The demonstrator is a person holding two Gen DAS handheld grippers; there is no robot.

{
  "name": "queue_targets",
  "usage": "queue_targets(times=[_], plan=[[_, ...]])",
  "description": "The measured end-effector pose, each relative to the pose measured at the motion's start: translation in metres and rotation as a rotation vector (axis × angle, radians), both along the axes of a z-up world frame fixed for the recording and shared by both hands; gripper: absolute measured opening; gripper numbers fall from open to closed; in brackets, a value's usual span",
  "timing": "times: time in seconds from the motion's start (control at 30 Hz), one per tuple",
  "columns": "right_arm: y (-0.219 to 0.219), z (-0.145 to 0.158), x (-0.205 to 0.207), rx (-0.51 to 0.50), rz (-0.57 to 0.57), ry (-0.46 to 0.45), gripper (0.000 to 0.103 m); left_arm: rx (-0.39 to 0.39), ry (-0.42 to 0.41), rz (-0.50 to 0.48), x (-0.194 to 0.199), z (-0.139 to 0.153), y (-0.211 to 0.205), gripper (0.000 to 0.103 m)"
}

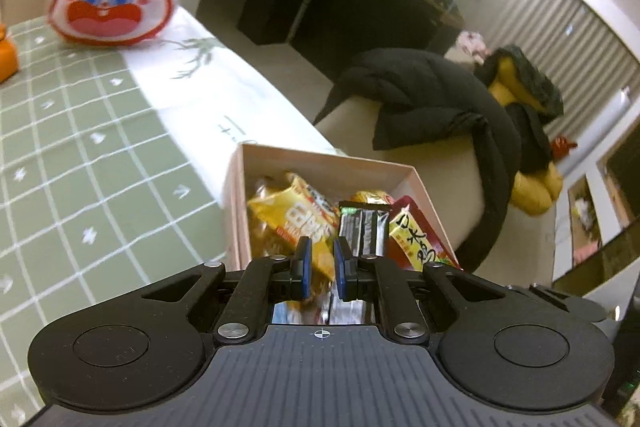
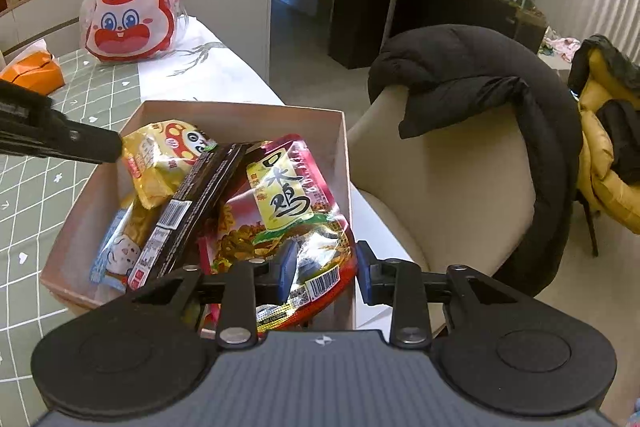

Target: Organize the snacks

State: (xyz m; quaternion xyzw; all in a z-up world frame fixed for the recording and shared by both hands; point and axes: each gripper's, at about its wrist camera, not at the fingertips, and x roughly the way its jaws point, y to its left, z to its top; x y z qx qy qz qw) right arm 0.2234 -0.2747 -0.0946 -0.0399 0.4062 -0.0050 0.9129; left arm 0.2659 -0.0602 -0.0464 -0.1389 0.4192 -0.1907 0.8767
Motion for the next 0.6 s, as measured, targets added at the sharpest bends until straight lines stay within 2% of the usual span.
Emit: queue_targets(times=[0.07, 0.17, 0.23, 0.3, 0.37, 0.47, 0.57, 0.6], plan=[[0.002, 0.003, -0.006, -0.001, -0.007, -0.015, 0.03, -0.01, 0.01, 0.017, -0.01, 0.0, 0.007, 0.014], [0.002, 0.012, -0.015, 0.037, -0.012, -0.037, 0.019, -0.021, 0.033, 0.04, -0.026, -0.003, 0.015, 0.014], [0.001, 0.018, -0.018, 0.053, 0.003, -0.048, 0.018, -0.025, 0.051, 0.053, -0.035, -0.006, 0.017, 0.014], [0.002, 0.018, -0.013, 0.097, 0.018, -0.022, 0.018, -0.024, 0.061, 0.068, -0.042, -0.01, 0.016, 0.014], [0.002, 0.012, -0.001, 0.153, 0.019, 0.004, 0.018, 0.011, 0.053, 0.084, -0.052, -0.011, 0.012, 0.014], [0.0, -0.006, 0.021, 0.253, 0.029, 0.062, 0.012, 0.069, 0.041, 0.063, -0.068, -0.009, 0.003, 0.014], [-0.003, -0.004, 0.016, 0.285, 0.04, 0.057, 0.013, 0.109, 0.027, 0.021, -0.087, -0.003, -0.006, 0.013], [-0.005, 0.001, 0.008, 0.294, 0.037, 0.045, 0.017, 0.123, 0.014, 0.009, -0.095, 0.0, -0.009, 0.013]])
